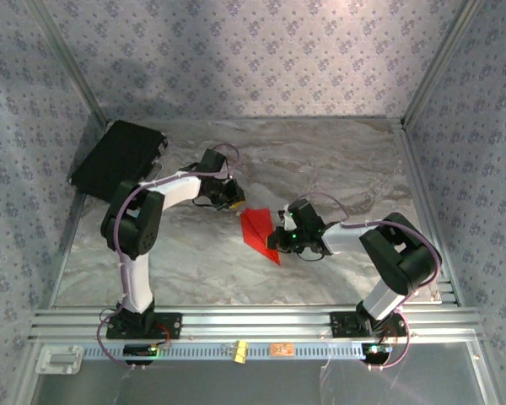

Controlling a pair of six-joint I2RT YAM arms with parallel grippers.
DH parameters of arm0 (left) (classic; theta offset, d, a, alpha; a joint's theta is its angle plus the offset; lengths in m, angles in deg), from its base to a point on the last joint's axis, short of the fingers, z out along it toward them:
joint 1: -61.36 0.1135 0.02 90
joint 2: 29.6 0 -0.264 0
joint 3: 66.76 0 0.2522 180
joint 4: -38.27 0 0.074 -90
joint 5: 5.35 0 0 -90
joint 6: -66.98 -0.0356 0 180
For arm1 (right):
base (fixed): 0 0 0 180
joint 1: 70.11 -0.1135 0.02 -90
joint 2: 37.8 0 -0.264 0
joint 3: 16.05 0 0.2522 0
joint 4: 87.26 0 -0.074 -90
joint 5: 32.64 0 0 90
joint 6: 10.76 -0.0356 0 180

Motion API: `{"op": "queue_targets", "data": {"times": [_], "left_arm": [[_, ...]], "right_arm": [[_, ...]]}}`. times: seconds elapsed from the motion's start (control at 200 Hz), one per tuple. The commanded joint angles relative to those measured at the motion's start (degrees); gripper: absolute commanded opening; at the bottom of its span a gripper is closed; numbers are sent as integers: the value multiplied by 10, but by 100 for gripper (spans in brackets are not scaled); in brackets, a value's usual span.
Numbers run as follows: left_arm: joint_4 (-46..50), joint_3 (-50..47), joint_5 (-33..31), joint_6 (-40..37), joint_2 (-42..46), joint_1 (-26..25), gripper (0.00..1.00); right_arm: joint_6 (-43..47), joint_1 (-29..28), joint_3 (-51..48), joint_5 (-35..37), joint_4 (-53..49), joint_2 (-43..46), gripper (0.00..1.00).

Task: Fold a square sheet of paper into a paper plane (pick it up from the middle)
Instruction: Fourth fold the wing at the center of the table.

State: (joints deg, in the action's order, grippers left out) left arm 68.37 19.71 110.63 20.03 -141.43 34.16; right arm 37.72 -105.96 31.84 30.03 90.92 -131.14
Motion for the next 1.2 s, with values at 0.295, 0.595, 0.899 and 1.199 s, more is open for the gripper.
{"op": "queue_targets", "data": {"times": [0.295, 0.595, 0.899, 1.199], "left_arm": [[-82, -55, 78, 7, 7, -48, 15], [-72, -84, 51, 6, -39, -30, 13], [-71, -97, 51, -8, -35, -20, 13], [-67, -95, 53, -13, -37, -20, 13]], "right_arm": [[-3, 2, -17, 19, -107, -10, 1], [-14, 2, 21, 8, -119, 12, 2], [-20, -17, 141, 26, -140, -25, 2], [-31, -29, 144, 47, -134, -93, 3]]}}
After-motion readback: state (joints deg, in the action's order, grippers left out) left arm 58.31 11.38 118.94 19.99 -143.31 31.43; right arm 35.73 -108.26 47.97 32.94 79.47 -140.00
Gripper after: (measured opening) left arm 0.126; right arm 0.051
